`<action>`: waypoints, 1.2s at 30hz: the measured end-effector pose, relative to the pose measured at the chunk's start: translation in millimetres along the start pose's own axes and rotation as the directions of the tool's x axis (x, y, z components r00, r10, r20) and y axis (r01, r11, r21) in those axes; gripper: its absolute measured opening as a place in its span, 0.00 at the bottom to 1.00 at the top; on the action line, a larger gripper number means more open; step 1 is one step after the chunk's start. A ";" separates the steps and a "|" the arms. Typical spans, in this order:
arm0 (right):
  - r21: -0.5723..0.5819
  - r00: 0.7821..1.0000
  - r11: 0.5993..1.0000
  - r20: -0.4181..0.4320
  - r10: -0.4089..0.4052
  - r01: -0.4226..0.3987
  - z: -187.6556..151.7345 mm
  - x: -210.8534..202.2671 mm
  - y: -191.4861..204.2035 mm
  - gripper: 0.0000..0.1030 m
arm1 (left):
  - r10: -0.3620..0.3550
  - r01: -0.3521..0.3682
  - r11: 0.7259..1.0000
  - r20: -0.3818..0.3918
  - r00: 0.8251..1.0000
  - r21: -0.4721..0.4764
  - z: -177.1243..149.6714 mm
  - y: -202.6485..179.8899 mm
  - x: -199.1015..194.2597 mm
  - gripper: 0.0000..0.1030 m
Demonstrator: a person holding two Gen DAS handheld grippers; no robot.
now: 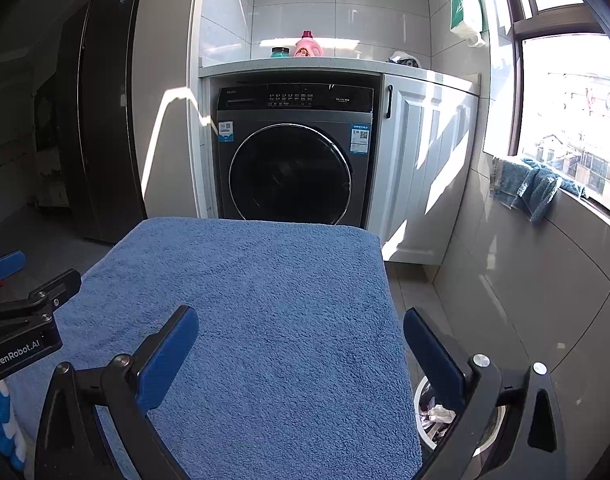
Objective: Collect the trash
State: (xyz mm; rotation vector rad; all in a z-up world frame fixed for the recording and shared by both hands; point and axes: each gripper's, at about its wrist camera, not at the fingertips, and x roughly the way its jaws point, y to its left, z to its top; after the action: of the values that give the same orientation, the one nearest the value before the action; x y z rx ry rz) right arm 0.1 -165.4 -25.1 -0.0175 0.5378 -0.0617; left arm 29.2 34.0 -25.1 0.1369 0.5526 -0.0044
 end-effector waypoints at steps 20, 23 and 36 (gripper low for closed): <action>0.001 0.999 0.999 0.017 -0.051 0.051 2.9 -12.7 -9.8 1.00 | -0.036 0.036 0.999 0.023 0.999 0.012 -0.2 -5.8 -9.8 0.86; -0.011 0.998 0.998 0.027 -0.058 0.058 5.9 -15.1 -10.0 1.00 | -0.048 0.048 0.999 0.033 0.998 0.009 2.2 -5.2 -10.8 0.86; 0.006 0.992 0.996 0.088 -0.088 0.088 25.9 -30.5 -30.0 1.00 | -0.071 0.067 0.997 0.101 0.992 0.036 35.7 -16.4 -22.9 0.86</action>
State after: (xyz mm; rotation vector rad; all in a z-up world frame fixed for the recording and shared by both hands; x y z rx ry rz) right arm -14.4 -193.4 13.7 -0.0417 0.4489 -0.1473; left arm 27.7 12.3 14.9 0.1485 0.4554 -0.0874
